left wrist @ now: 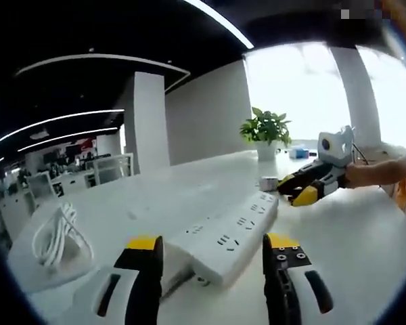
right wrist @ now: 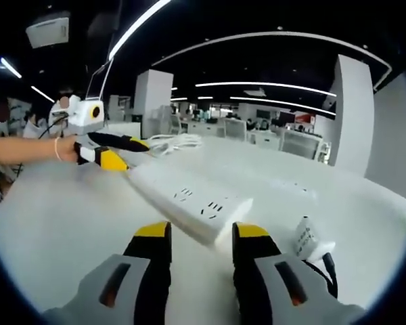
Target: Straighten the power strip on the desk, plug the charger into it
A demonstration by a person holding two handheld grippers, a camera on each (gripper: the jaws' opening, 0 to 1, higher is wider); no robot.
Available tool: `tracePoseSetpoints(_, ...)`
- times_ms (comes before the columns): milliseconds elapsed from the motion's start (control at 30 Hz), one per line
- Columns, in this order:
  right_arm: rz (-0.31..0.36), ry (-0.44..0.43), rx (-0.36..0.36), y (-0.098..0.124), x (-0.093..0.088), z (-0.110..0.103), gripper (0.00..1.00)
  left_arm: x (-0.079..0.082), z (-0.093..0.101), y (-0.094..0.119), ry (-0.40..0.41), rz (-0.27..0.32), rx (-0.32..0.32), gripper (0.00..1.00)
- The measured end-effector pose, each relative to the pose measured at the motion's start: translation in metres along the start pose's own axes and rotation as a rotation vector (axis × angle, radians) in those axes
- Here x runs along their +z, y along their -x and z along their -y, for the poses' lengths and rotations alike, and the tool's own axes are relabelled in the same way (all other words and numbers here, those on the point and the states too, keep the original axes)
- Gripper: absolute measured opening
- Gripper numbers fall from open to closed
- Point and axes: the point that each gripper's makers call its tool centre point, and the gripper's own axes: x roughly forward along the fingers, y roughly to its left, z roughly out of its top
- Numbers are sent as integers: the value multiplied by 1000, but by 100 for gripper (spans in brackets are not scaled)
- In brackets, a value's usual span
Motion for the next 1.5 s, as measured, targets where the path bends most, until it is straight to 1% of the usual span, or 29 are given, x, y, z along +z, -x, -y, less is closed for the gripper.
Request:
tracePoseSetpoints(33,8,15,5,0,3,-1,37,4,3,1,-2,21,1,62)
tracePoseSetpoints(67,10,27,5,0,3,-1,38,6,3,2,-3,29,2,63)
tracePoseSetpoints(100,14,54,-2,2,5,-4,39,9,4,2,-15,45,13,67)
tracePoseSetpoints(133,18,62,-5,3,5,-4,40,12,4,2,-23,60,24,70)
tracePoseSetpoints(233,34,71,-6,5,9,-7,42,19,7,5,-41,85,41,76)
tracePoseSetpoints(267,50,71,-6,7,12,-9,44,24,9,7,-53,102,51,78)
tracePoseSetpoints(333,64,78,-7,9,16,-9,46,29,12,9,-61,130,62,85)
tracePoseSetpoints(400,80,90,-17,10,20,-9,49,33,13,11,-68,157,85,93)
tracePoseSetpoints(467,108,102,-26,13,27,-8,52,35,15,13,-68,179,95,96)
tracePoseSetpoints(600,137,104,-38,18,35,-7,56,39,18,16,-44,211,101,97)
tracePoseSetpoints(700,159,101,-41,21,39,-5,59,45,21,20,-22,248,106,98)
tracePoseSetpoints(733,170,92,-38,22,40,-4,61,49,22,22,-19,278,117,99)
tracePoseSetpoints(800,179,80,-31,24,41,-6,65,50,23,24,-20,281,124,99)
tracePoseSetpoints(867,188,53,2,23,41,-10,70,52,24,26,-21,296,137,99)
tracePoseSetpoints(900,185,47,18,22,40,-13,72,52,25,27,-18,303,133,99)
tracePoseSetpoints(967,176,58,39,23,37,-16,75,52,29,29,-16,306,136,99)
tracePoseSetpoints(1067,173,78,34,27,36,-15,81,51,34,35,-32,308,141,99)
tracePoseSetpoints(1100,175,89,28,29,37,-14,85,52,35,37,-37,313,143,99)
tracePoseSetpoints(1167,195,98,6,34,40,-9,100,54,38,43,-29,335,139,99)
tracePoseSetpoints(1200,215,89,-28,40,43,-4,99,56,40,46,-22,348,141,99)
tracePoseSetpoints(1233,239,98,-49,43,48,0,100,57,40,47,-24,355,142,99)
tracePoseSetpoints(1400,265,101,-69,61,55,12,100,59,43,55,-60,377,159,99)
tracePoseSetpoints(1433,267,117,-74,65,56,13,100,59,44,56,-63,378,161,99)
tracePoseSetpoints(1500,264,189,-85,71,55,14,100,58,45,57,-67,382,163,99)
